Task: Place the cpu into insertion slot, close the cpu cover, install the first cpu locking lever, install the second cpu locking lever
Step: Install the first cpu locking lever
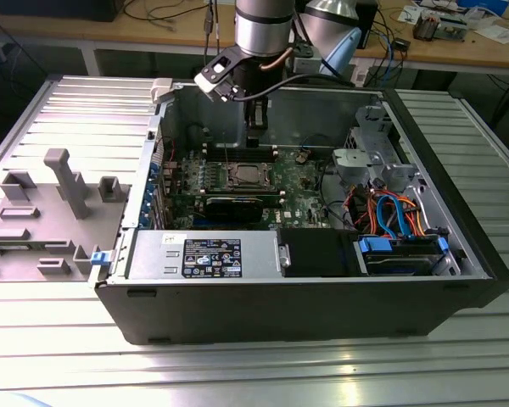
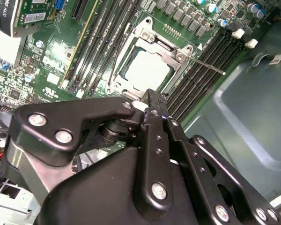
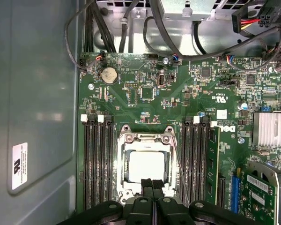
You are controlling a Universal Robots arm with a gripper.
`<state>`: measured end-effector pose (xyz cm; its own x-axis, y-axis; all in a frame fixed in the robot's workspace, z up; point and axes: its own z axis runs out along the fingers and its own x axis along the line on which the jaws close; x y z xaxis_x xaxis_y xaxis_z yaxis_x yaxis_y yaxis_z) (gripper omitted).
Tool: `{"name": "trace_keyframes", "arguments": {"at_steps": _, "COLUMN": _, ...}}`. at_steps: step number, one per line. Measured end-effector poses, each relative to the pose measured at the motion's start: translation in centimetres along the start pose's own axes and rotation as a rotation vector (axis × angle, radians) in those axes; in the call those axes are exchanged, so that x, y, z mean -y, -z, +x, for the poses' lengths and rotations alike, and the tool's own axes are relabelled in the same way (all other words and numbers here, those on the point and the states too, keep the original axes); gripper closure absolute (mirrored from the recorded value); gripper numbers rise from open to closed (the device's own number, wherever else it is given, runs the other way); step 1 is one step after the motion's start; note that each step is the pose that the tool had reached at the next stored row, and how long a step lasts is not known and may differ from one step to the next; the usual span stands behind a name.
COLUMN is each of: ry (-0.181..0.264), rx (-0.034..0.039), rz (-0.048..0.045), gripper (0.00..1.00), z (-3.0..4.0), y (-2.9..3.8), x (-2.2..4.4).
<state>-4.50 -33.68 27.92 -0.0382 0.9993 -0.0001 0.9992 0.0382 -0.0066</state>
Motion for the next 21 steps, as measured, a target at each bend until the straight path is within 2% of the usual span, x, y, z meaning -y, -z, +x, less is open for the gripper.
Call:
{"name": "trace_keyframes", "arguments": {"at_steps": 3, "ry": 0.048, "rx": 0.0004, "rz": 0.0000, "gripper": 0.89, "z": 0.00, "y": 0.00, "x": 0.00}}
{"name": "trace_keyframes", "arguments": {"at_steps": 4, "ry": 0.085, "rx": 0.0006, "rz": 0.0000, "gripper": 0.89, "z": 0.00, "y": 0.00, "x": 0.00}}
{"name": "trace_keyframes", "arguments": {"at_steps": 7, "ry": 0.152, "rx": 0.0011, "rz": 0.0000, "gripper": 0.89, "z": 0.00, "y": 0.00, "x": 0.00}}
{"name": "trace_keyframes", "arguments": {"at_steps": 8, "ry": 0.189, "rx": 0.0013, "rz": 0.0000, "gripper": 0.89, "z": 0.00, "y": 0.00, "x": 0.00}}
{"name": "trace_keyframes", "arguments": {"at_steps": 21, "ry": 0.203, "rx": 0.0014, "rz": 0.0000, "gripper": 0.89, "z": 0.00, "y": 0.00, "x": 0.00}}
